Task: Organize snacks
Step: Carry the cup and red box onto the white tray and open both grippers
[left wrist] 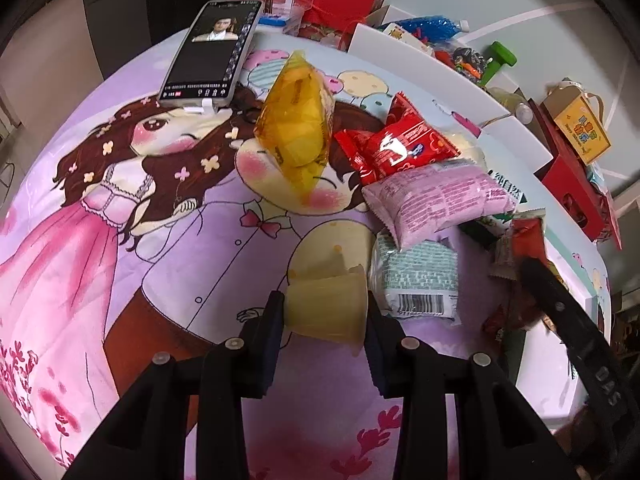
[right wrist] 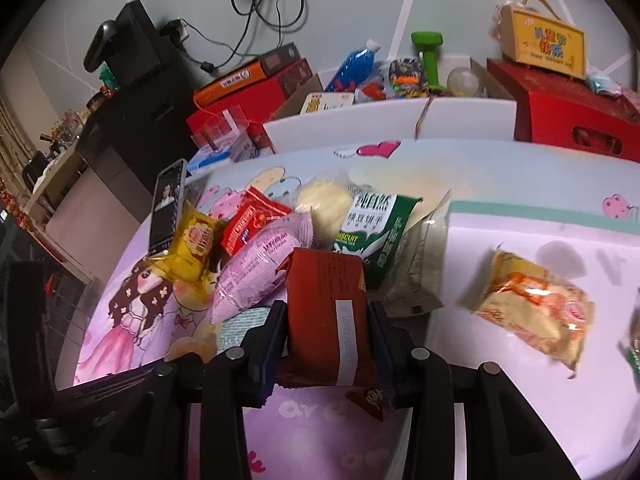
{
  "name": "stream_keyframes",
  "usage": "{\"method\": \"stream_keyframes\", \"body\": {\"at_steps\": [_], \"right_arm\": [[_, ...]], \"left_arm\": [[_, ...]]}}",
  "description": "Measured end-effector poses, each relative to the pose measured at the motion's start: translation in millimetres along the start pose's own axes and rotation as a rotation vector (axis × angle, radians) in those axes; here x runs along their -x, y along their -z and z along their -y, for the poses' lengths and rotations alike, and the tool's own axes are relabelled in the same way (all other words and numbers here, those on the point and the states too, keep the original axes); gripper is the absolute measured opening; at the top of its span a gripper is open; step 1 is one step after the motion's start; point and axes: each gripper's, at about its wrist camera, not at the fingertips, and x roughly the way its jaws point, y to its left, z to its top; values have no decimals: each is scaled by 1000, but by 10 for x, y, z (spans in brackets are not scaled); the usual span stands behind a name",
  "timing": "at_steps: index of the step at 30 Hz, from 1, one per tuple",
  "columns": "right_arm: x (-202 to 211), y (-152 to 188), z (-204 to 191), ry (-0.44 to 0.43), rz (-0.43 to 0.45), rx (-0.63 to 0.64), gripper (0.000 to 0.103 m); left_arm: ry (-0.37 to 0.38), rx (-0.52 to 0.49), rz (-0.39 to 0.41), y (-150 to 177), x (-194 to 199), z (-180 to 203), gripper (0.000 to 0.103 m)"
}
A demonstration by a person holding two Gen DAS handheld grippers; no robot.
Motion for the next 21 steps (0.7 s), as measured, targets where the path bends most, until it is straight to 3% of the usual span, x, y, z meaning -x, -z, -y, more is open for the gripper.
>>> {"method": "stream_keyframes", "body": {"at_steps": [13,21], "right_arm": [[641,83,208,93,61,-10,43],[1038,214,696,232,83,-103,43]], "left_arm": [[34,-61,76,50,238,164,39],[102,-188,111,130,426,644,39]]}}
